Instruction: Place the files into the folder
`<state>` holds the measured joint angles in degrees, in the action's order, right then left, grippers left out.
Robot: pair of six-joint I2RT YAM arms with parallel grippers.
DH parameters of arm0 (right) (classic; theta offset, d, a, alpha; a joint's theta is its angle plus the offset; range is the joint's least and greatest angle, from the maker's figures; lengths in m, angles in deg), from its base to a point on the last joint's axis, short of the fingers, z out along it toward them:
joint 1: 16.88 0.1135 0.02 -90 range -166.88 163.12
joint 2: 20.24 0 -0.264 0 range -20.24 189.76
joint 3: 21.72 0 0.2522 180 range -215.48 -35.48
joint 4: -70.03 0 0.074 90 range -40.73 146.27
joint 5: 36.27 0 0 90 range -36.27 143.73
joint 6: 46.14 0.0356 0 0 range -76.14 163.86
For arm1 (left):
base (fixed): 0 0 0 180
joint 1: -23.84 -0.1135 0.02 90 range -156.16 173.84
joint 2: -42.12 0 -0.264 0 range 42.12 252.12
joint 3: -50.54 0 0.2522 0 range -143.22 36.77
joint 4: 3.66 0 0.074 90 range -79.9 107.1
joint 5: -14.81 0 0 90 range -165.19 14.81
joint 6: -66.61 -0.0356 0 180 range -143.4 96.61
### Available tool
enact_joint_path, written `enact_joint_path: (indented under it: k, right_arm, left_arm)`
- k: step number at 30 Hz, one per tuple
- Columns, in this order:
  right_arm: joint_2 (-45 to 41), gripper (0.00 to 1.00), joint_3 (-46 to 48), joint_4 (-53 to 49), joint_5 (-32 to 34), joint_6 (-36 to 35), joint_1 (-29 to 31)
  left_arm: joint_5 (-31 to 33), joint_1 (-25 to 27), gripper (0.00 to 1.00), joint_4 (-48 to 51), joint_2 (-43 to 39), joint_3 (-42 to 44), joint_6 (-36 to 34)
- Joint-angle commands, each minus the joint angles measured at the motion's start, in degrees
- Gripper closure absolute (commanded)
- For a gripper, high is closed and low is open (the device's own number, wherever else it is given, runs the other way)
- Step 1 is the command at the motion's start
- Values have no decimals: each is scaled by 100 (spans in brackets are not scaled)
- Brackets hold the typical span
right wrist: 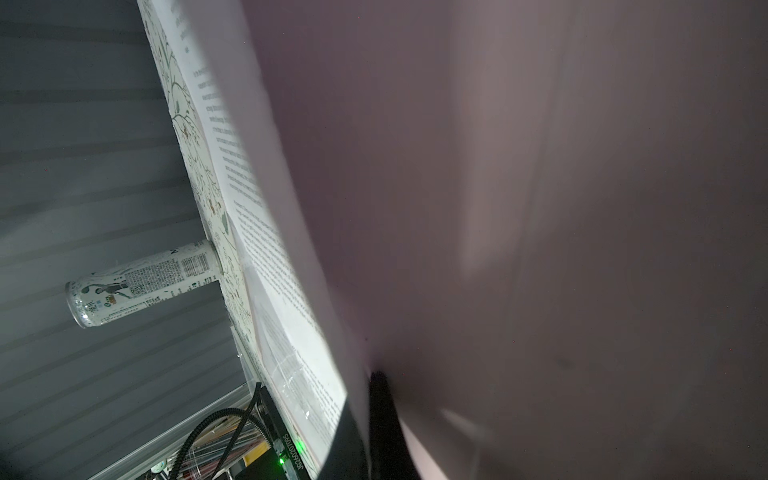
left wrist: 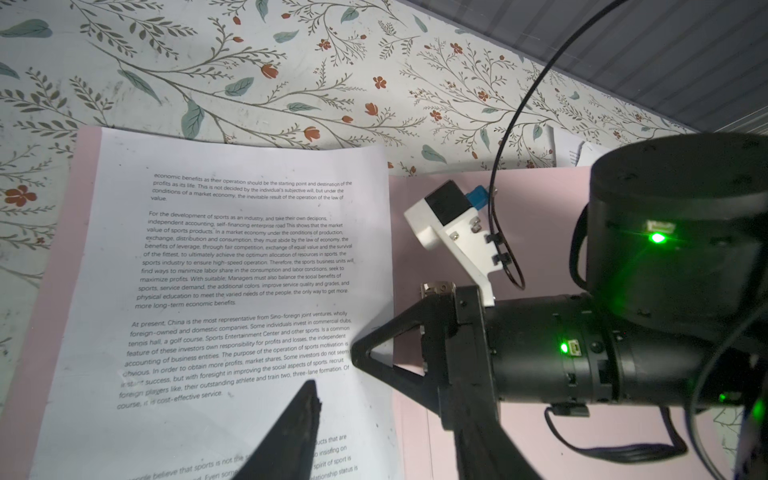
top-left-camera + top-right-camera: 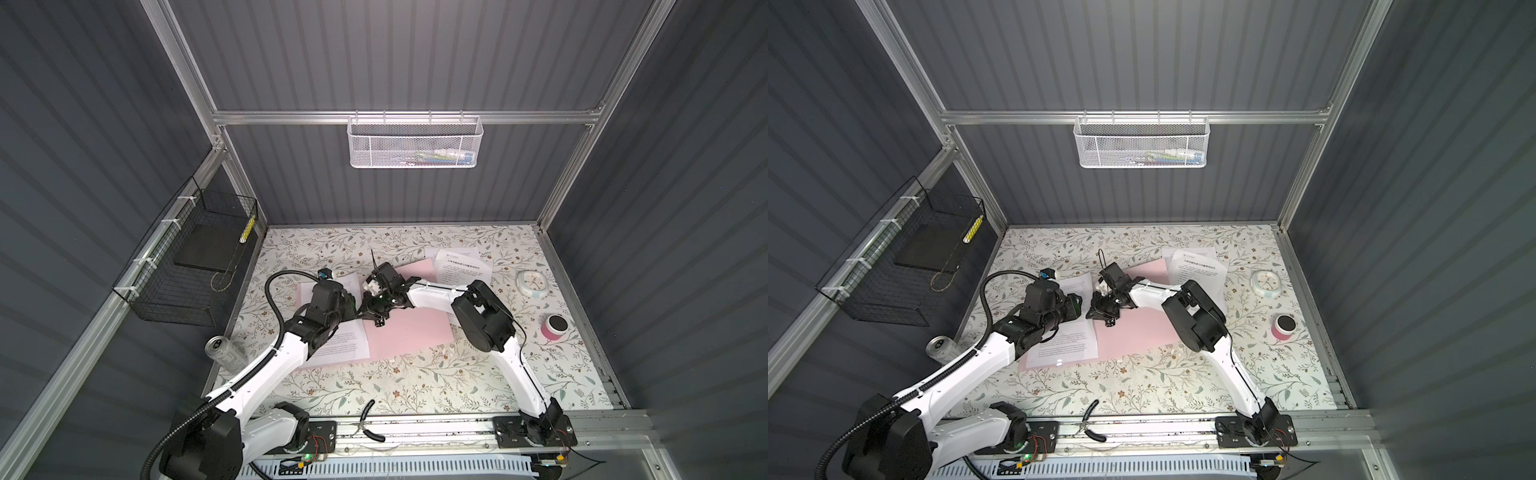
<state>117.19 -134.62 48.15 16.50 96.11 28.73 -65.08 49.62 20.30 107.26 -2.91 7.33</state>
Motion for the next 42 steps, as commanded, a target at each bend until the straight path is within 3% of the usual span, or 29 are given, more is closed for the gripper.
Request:
enact_joint_path:
  k: [1, 8, 22, 27, 29, 32, 42]
  right_arm:
    - [163, 100, -133, 390, -45, 445, 60]
    - [411, 100, -501, 448, -50, 836, 159]
    - [301, 100, -142, 760, -77, 1356, 272]
    - [147, 61, -22, 748, -37, 1192, 269]
    - [70, 52, 13, 655, -9, 1051, 256]
    - [-98, 47, 118, 424, 121, 818, 210]
    - [-781, 44, 1584, 677, 280, 611, -273]
  left_arm:
    - [70, -29, 46, -20, -44, 74, 44]
    - [79, -29, 46, -5, -16, 62, 0]
    - [83, -29, 46, -59, 20, 101, 109]
    - [155, -29, 45, -31, 16, 45, 60]
    - [324, -29, 44, 65, 72, -61, -48]
    - [790, -103, 44, 406, 269, -406, -162]
    - [1045, -606, 41, 351, 552, -695, -280]
